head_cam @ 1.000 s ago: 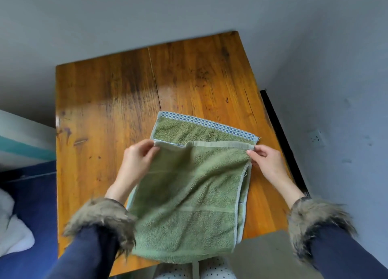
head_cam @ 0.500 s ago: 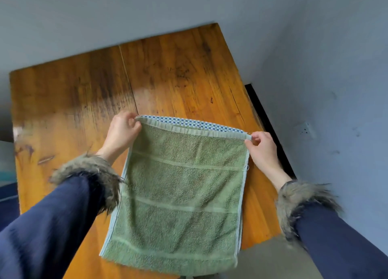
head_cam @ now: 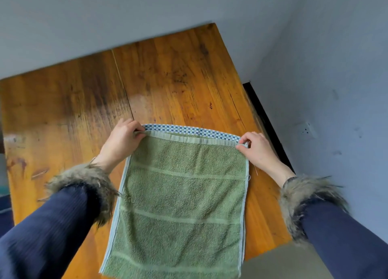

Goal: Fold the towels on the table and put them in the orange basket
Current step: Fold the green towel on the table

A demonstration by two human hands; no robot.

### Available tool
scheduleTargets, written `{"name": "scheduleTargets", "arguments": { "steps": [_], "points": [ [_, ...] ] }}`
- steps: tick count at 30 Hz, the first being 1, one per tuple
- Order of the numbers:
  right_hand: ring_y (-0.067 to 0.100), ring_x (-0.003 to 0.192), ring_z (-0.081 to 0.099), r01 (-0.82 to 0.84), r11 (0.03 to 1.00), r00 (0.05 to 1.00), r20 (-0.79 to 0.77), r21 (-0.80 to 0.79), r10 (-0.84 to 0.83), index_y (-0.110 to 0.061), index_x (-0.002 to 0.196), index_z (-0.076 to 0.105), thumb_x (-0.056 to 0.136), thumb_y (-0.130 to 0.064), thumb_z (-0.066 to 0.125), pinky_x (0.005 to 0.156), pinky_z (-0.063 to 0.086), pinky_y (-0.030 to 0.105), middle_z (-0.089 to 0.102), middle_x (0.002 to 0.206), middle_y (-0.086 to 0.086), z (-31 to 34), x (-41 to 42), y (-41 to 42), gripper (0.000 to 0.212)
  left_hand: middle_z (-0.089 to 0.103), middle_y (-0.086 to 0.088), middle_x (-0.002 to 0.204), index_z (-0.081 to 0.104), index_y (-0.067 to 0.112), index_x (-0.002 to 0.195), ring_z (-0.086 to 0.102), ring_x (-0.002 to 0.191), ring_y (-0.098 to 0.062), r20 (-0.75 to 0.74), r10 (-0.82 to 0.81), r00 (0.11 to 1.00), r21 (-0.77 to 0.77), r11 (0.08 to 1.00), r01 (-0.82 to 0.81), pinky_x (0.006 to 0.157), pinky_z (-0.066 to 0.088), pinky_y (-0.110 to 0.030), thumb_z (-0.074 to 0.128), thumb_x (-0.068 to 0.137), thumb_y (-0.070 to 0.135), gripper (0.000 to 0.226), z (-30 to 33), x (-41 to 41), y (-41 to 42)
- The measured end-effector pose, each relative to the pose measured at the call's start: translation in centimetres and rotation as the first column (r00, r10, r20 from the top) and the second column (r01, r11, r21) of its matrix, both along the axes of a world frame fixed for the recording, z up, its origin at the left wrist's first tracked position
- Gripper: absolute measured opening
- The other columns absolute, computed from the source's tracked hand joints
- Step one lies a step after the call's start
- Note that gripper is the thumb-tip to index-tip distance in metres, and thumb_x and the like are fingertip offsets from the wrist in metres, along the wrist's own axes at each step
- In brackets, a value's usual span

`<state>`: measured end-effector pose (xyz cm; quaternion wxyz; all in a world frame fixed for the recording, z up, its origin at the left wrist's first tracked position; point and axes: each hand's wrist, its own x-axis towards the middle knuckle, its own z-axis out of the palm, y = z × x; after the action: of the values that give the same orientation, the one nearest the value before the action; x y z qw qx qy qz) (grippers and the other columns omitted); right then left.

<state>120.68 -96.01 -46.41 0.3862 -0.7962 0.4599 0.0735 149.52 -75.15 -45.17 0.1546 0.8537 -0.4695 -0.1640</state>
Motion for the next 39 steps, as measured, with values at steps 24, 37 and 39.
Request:
{"name": "scheduleTargets", "arguments": {
  "steps": [24,37,39],
  "points": [
    [0.01,0.063,0.049,0.085,0.988,0.815,0.58,-0.128,0.005,-0.024,0.069,0.056,0.088,-0.022,0.061,0.061,0.04,0.026,0.056,0.067,-0.006,24.7,6.5,-0.8,0.02,0.066,0.01,0.068,0.067,0.024,0.077,0.055,0.063,0.0,-0.534,0.283,0.797,-0.444,0.709,-0.549,0.06,0.046,-0.021,0.066,0.084,0.033,0.011,24.5,2.5,10.0],
    [0.009,0.056,0.049,0.078,0.931,0.681,0.701,-0.356,0.211,-0.024,0.068,0.049,0.089,-0.019,0.061,0.049,0.038,0.008,0.054,0.062,-0.005,33.4,9.4,1.0,0.025,0.059,-0.001,0.08,0.057,0.014,0.081,0.055,0.073,-0.005,-0.412,0.308,0.857,-0.676,0.527,-0.515,0.066,0.047,-0.018,0.056,0.092,0.016,0.011,30.9,1.9,12.0],
    [0.011,0.058,0.05,0.071,0.931,0.683,0.697,-0.358,0.216,-0.023,0.068,0.049,0.088,-0.02,0.062,0.052,0.038,0.009,0.055,0.063,-0.004,33.8,9.7,1.2,0.024,0.062,0.0,0.081,0.059,0.016,0.08,0.058,0.074,-0.001,-0.409,0.309,0.858,-0.678,0.526,-0.513,0.065,0.047,-0.01,0.058,0.091,0.014,0.011,31.1,2.1,12.4]
  ]
}}
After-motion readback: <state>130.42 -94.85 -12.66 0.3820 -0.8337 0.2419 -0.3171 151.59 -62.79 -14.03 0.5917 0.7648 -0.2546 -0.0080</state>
